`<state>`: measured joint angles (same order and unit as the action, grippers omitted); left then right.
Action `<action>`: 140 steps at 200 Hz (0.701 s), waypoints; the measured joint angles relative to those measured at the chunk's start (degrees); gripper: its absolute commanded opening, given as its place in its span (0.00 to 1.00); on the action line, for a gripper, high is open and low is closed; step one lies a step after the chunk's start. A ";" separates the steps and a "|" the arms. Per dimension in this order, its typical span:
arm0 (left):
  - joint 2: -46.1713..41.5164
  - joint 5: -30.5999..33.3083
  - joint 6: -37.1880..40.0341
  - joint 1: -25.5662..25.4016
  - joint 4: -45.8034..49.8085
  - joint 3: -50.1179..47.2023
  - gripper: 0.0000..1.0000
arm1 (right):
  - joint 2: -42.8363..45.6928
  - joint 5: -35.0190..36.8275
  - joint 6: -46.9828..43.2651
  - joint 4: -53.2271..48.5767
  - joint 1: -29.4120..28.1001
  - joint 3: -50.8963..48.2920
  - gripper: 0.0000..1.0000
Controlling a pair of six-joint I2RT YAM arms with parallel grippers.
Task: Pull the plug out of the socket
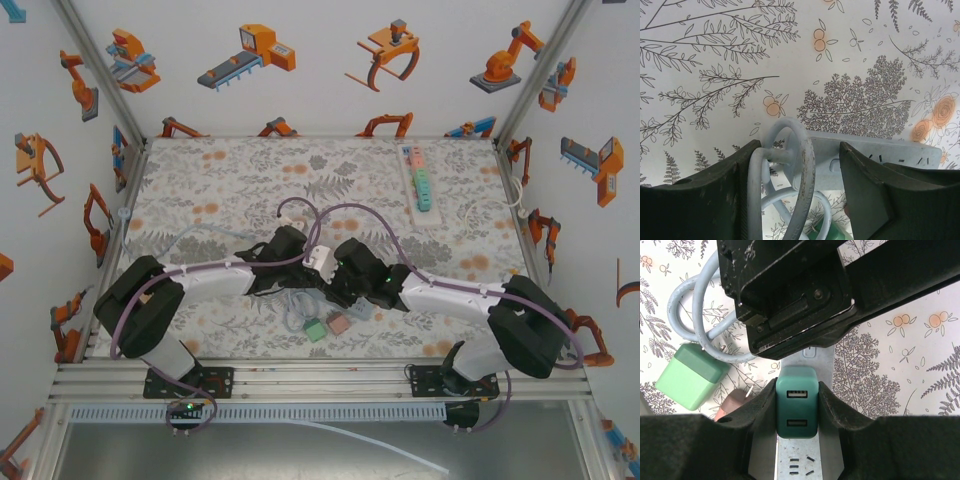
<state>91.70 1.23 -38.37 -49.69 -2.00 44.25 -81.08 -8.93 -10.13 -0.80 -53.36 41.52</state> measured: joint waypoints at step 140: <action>-1.86 -1.70 4.74 -1.14 0.94 -1.31 0.70 | -0.09 -0.52 0.09 0.07 0.00 -0.22 0.02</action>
<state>89.84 -0.47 -33.63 -50.83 -1.06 42.94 -81.17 -9.45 -10.04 -0.73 -53.36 41.30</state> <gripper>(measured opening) 0.694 0.330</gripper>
